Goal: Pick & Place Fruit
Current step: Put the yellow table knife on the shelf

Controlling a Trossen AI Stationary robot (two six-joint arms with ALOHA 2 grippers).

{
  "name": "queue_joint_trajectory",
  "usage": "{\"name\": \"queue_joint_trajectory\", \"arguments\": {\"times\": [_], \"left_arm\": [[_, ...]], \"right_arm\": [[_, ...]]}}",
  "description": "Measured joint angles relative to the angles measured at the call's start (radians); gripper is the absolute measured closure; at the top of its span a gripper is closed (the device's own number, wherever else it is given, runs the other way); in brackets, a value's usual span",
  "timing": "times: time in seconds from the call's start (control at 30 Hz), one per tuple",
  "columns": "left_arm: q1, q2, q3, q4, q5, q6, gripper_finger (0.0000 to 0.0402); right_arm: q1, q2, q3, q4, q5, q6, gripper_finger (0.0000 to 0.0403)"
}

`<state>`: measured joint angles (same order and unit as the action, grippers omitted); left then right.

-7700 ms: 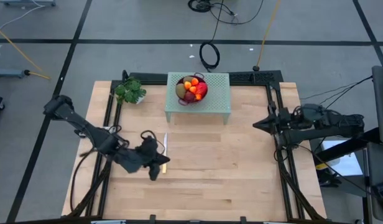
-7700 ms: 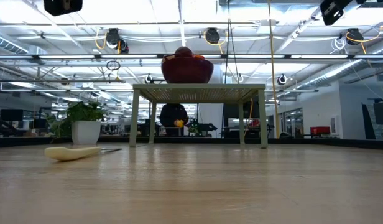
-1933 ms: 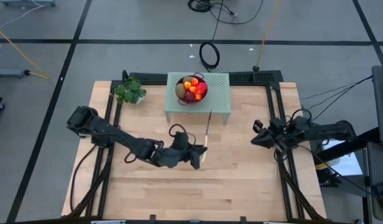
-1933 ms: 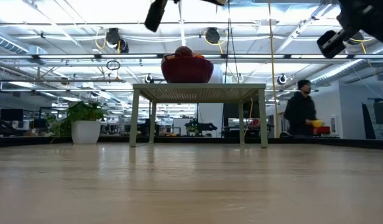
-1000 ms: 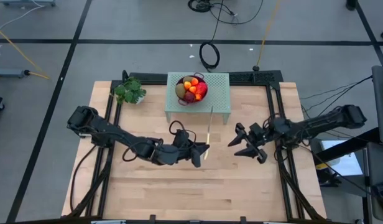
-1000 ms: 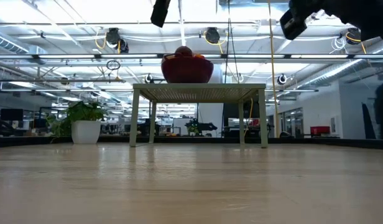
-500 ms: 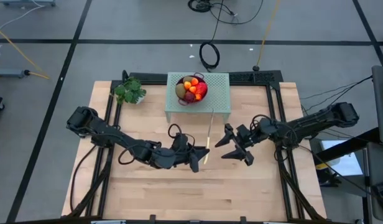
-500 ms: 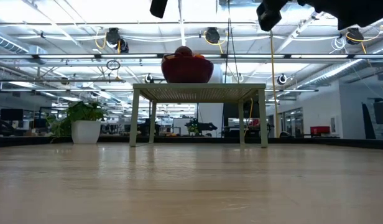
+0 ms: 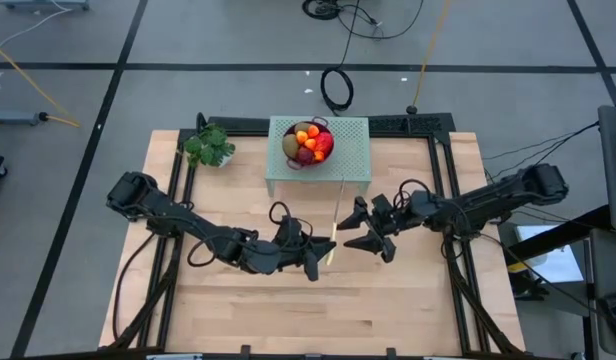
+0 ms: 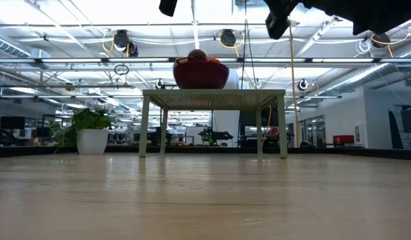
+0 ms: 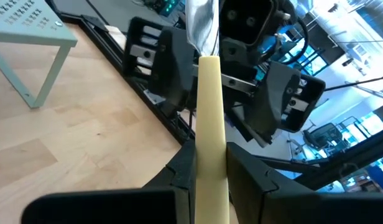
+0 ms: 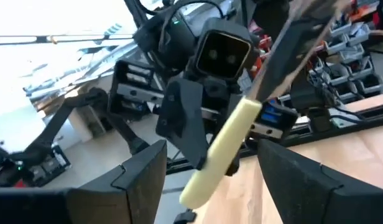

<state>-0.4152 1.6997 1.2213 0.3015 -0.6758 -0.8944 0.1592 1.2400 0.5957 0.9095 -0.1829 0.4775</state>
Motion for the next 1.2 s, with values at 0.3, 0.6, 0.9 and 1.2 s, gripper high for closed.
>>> {"name": "queue_joint_trajectory", "arguments": {"times": [0.3, 0.6, 0.9, 1.2], "left_arm": [[-0.001, 0.0, 0.0, 0.004, 0.0, 0.021, 0.0341], [-0.002, 0.0, 0.0, 0.003, -0.001, 0.037, 0.0341], [0.002, 0.0, 0.0, 0.003, -0.006, 0.042, 0.0341], [0.027, 0.0, 0.0, 0.003, -0.002, 0.059, 0.0341]], "right_arm": [[-0.001, 0.069, 0.05, 0.027, 0.05, 0.018, 0.0156], [-0.001, 0.083, 0.079, 0.019, 0.051, 0.01, 0.0156], [0.0, 0.083, 0.079, 0.014, 0.055, 0.019, 0.0203], [-0.001, 0.083, 0.079, 0.013, 0.072, 0.019, 0.023]]}}
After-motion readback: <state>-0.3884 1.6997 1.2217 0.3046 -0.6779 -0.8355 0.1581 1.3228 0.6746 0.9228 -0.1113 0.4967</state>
